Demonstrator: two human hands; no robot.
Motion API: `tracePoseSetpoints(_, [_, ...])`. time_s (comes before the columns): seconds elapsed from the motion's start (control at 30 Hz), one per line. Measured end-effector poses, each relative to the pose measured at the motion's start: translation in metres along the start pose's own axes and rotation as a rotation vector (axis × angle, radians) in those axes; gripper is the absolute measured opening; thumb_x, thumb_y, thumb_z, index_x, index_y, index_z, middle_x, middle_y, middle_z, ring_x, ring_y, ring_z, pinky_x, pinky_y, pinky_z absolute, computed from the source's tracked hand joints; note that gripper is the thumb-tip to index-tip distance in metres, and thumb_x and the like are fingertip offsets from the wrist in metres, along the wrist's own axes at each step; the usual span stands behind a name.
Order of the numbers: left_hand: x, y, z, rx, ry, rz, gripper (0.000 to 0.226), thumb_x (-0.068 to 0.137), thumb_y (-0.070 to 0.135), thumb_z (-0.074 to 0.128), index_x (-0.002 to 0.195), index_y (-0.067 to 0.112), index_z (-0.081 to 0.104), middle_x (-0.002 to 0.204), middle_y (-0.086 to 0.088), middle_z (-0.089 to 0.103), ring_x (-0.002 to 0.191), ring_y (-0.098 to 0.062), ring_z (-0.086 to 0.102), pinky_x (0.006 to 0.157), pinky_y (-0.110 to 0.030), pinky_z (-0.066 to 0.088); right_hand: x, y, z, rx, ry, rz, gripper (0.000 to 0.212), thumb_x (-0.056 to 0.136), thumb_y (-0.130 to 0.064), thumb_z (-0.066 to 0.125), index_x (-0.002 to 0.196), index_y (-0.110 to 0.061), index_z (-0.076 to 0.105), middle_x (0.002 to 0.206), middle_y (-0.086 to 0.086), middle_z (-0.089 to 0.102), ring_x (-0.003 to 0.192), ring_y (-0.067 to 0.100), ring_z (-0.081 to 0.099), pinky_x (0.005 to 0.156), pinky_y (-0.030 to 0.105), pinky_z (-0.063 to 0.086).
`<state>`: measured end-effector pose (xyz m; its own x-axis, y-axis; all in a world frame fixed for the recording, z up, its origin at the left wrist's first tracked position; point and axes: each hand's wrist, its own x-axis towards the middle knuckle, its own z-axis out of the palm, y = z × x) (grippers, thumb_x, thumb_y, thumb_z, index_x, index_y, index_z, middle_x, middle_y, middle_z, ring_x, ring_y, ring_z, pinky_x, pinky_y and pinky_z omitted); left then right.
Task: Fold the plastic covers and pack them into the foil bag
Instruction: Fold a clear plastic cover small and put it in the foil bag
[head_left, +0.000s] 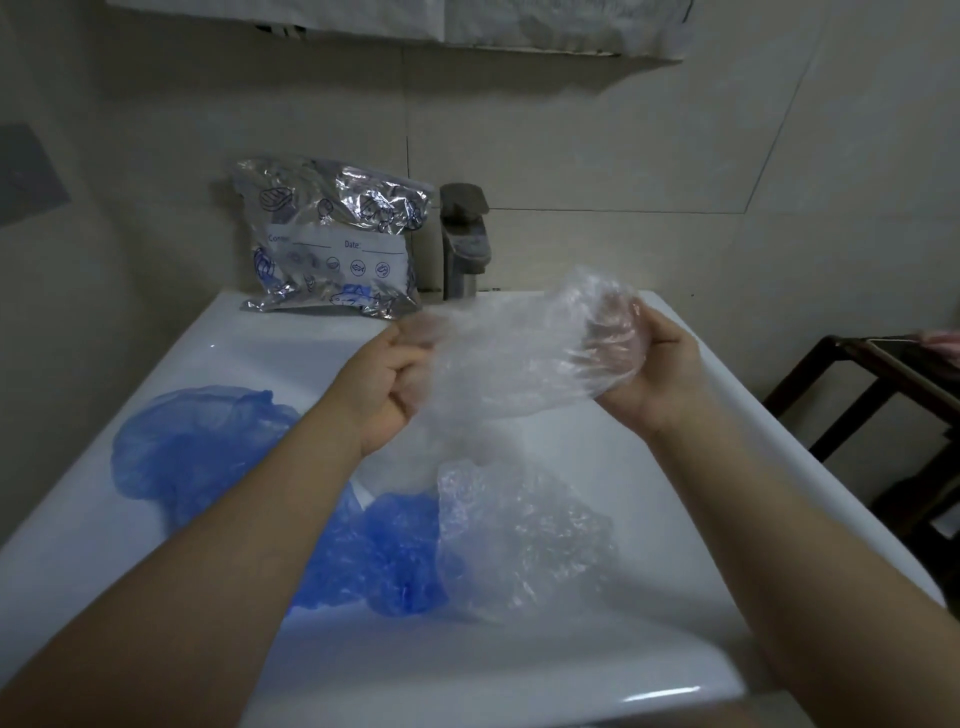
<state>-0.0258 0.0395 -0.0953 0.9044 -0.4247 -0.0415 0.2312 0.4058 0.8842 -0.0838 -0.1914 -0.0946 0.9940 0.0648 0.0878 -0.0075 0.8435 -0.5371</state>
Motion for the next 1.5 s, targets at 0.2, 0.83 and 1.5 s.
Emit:
tracePoseSetpoints(0.2, [0.006, 0.003, 0.007, 0.157, 0.229, 0.033, 0.020, 0.093, 0.009, 0.045, 0.088, 0.025, 0.057, 0.090, 0.005, 0.060, 0.096, -0.014, 0.052, 0.078, -0.027, 0.038, -0.003, -0.016, 0.054, -0.156, 0.183, -0.415, 0.039, 0.054, 0.001, 0.066, 0.087, -0.019, 0.061, 0.057, -0.010, 0.061, 0.039, 0.002, 0.046, 0.035, 0.012, 0.028])
tracePoseSetpoints(0.83, [-0.002, -0.007, 0.030, -0.067, 0.067, -0.039, 0.022, 0.100, 0.017, 0.037, 0.093, 0.012, 0.058, 0.073, 0.003, 0.071, 0.060, -0.006, 0.067, 0.048, -0.017, 0.050, 0.000, 0.060, 0.032, -2.060, -0.082, -0.980, 0.030, 0.085, -0.036, 0.053, 0.100, -0.015, 0.069, 0.103, 0.005, 0.062, 0.096, 0.026, 0.056, 0.083, 0.038, 0.042])
tracePoseSetpoints(1.5, [-0.009, -0.015, 0.034, 0.292, 0.053, -0.170, 0.010, 0.090, 0.007, 0.057, 0.100, 0.007, 0.060, 0.094, -0.010, 0.067, 0.080, -0.018, 0.064, 0.057, -0.022, 0.056, -0.011, 0.031, 0.027, -1.101, 0.267, -0.056, 0.017, 0.091, -0.022, 0.058, 0.089, -0.007, 0.065, 0.078, 0.006, 0.067, 0.071, 0.017, 0.064, 0.069, 0.027, 0.056])
